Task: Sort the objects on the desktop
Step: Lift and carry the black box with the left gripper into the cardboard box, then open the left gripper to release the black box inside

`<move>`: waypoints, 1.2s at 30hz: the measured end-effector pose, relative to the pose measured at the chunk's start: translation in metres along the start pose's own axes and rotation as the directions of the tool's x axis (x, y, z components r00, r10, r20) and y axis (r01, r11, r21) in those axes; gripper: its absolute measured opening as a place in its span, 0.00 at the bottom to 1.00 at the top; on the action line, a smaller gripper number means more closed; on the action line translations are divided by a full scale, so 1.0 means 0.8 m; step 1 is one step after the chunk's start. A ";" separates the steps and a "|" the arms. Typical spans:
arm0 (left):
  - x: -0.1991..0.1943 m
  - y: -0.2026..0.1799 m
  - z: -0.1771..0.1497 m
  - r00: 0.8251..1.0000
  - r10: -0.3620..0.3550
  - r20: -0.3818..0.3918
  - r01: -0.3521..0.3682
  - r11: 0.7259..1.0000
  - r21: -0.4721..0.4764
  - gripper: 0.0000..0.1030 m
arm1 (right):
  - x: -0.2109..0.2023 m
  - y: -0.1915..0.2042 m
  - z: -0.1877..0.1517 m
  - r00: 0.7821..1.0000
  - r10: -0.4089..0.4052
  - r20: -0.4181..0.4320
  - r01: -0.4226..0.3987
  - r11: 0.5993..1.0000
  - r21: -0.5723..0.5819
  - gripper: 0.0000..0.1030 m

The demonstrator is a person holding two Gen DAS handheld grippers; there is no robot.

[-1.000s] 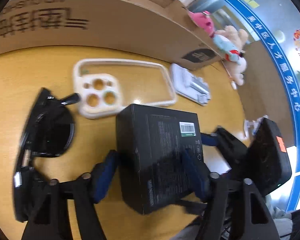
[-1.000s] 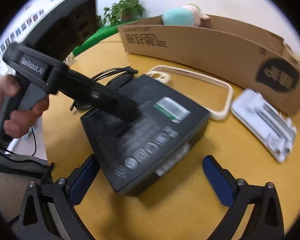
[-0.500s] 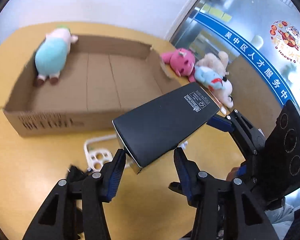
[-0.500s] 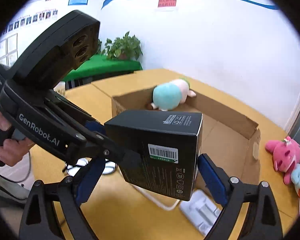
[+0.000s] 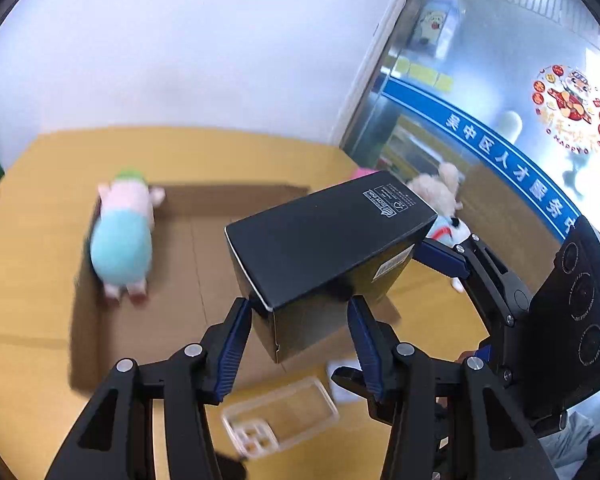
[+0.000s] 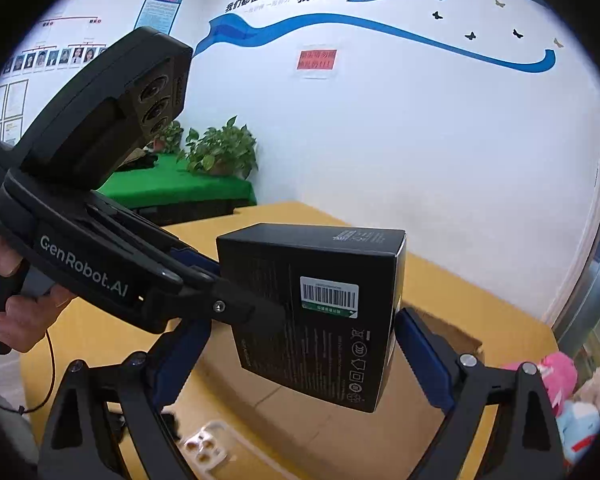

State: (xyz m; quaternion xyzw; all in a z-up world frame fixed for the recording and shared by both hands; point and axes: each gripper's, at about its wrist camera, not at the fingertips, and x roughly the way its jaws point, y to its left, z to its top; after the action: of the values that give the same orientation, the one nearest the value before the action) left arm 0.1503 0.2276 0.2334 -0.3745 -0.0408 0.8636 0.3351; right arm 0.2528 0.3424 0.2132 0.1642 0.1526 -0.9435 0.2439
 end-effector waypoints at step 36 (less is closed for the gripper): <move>0.271 0.187 0.135 0.892 0.341 -0.297 -0.348 0.937 0.028 0.46 | 0.353 -0.188 -0.073 0.869 0.296 -0.396 -0.079 0.874 0.479 0.92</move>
State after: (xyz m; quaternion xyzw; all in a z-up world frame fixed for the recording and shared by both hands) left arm -0.1120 0.2641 0.1283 -0.5056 0.0659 0.8424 0.1742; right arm -0.0437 0.3740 0.0836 0.4478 -0.0328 -0.8580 0.2494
